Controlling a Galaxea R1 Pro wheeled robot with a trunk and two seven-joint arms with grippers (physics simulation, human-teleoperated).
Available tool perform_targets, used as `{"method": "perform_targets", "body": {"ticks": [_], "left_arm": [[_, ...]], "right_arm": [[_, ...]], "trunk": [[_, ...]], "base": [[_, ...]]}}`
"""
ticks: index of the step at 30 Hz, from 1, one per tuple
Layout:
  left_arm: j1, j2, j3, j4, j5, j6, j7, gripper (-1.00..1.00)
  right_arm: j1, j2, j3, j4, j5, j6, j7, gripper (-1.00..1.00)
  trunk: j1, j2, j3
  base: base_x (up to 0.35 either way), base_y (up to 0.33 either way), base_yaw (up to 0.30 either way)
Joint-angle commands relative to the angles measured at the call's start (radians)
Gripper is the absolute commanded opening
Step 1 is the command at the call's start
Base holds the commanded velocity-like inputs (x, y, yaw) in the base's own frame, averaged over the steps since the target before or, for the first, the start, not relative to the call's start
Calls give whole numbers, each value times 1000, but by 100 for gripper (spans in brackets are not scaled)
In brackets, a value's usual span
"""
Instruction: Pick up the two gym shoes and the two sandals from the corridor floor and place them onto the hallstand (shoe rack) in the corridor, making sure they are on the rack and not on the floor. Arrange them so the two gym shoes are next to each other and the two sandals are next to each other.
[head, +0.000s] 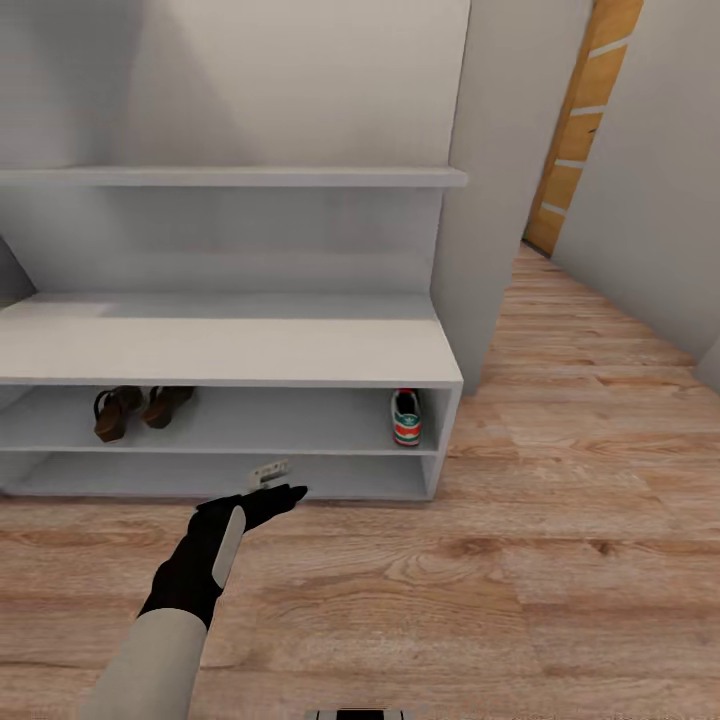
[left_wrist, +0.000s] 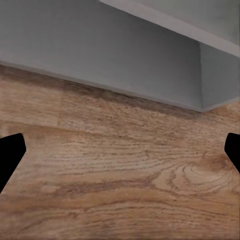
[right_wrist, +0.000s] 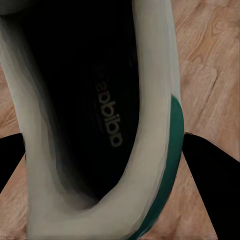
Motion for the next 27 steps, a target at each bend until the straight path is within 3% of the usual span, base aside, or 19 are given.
{"method": "perform_targets", "body": {"ticks": [1,27], "left_arm": [[-1,-1,4,-1,8,6,-1,100],[-1,-1,2,-1,7,2,-3,100]], "right_arm": [[-1,0,-3,-2,-9,7,2,-100],[-1,0,-3,-2,-9,7,2,-100]], "trunk": [[0,0,-1],[0,0,-1]], "base": [[-128,319,0],[-194,282,0]]}}
